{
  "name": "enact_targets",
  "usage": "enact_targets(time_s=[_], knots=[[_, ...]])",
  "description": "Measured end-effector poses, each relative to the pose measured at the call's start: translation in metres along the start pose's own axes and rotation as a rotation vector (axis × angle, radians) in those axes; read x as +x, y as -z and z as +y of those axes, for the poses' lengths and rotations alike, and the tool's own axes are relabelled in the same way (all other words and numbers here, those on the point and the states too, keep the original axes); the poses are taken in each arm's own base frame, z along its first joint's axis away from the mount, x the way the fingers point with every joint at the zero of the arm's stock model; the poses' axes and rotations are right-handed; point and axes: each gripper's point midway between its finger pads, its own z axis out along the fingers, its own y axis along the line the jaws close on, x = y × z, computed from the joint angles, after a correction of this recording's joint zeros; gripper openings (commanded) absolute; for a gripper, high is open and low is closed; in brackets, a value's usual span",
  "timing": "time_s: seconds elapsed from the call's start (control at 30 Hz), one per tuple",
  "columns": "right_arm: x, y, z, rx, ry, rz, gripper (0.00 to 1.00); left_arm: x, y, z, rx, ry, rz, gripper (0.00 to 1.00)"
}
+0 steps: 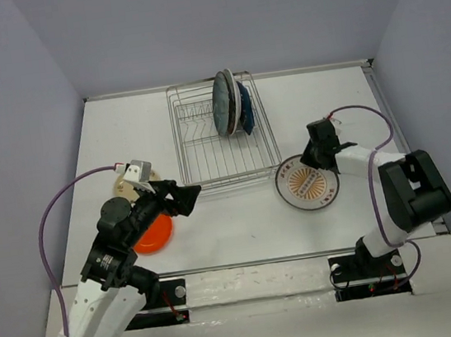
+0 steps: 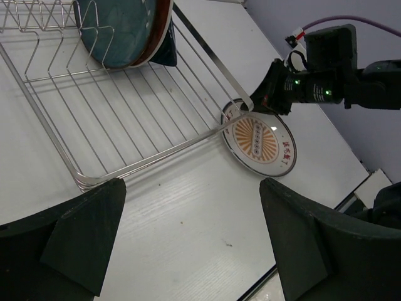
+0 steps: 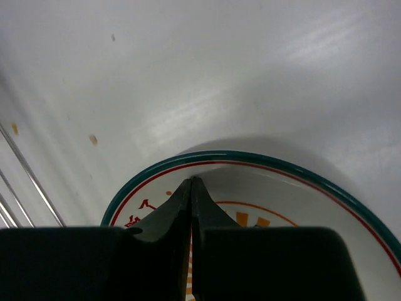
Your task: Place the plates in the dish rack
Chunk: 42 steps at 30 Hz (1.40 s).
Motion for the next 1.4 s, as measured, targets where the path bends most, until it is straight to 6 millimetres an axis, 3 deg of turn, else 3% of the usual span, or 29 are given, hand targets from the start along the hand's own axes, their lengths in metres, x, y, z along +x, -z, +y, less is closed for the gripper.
enact_targets(time_s=[0.13, 0.27, 0.37, 0.4, 0.53, 0.57, 0.67, 0.77, 0.83, 0.87, 1.1, 1.3, 1.33, 1.37, 1.4], knots=[[-0.049, -0.033, 0.006, -0.012, -0.048, -0.082, 0.07, 0.001, -0.001, 0.001, -0.004, 0.001, 0.004, 0.99], [-0.081, -0.038, -0.005, -0.008, -0.076, -0.145, 0.13, 0.001, -0.001, 0.001, -0.005, 0.001, 0.005, 0.99], [-0.091, -0.022, -0.007, -0.032, -0.06, -0.181, 0.36, 0.001, -0.001, 0.001, -0.005, 0.001, 0.007, 0.99], [-0.092, -0.01, -0.006, -0.05, -0.052, -0.196, 0.5, 0.002, -0.002, 0.002, -0.006, 0.002, 0.008, 0.99], [-0.095, 0.04, -0.01, -0.102, -0.058, -0.273, 0.69, 0.002, -0.002, 0.002, -0.007, 0.002, 0.011, 0.99], [-0.095, 0.051, -0.014, -0.109, -0.076, -0.292, 0.7, 0.002, -0.002, 0.002, -0.007, 0.002, 0.011, 0.99], [-0.08, 0.067, -0.042, -0.098, -0.151, -0.317, 0.7, 0.002, -0.002, 0.002, -0.007, 0.002, 0.011, 0.99], [-0.032, 0.06, -0.086, -0.018, -0.234, -0.24, 0.71, 0.002, -0.002, 0.003, -0.011, 0.003, 0.009, 0.99], [0.0, 0.055, -0.108, 0.035, -0.267, -0.163, 0.71, 0.001, -0.002, 0.003, -0.012, 0.003, 0.008, 0.99], [0.006, 0.054, -0.112, 0.045, -0.276, -0.143, 0.71, 0.001, -0.002, 0.003, -0.012, 0.003, 0.007, 0.99], [0.008, 0.046, -0.091, -0.055, -0.312, -0.065, 0.67, 0.0, -0.002, 0.005, -0.017, 0.004, 0.002, 0.99], [-0.002, 0.028, -0.081, -0.141, -0.412, -0.051, 0.39, -0.001, -0.002, 0.007, -0.027, 0.005, -0.002, 0.99], [-0.001, 0.027, -0.082, -0.14, -0.423, -0.05, 0.39, -0.001, -0.002, 0.008, -0.029, 0.005, -0.003, 0.99], [0.0, 0.027, -0.083, -0.14, -0.437, -0.054, 0.24, -0.001, -0.002, 0.008, -0.029, 0.005, -0.003, 0.99], [0.0, 0.027, -0.086, -0.132, -0.451, -0.06, 0.18, -0.001, -0.002, 0.008, -0.028, 0.005, -0.003, 0.99]])
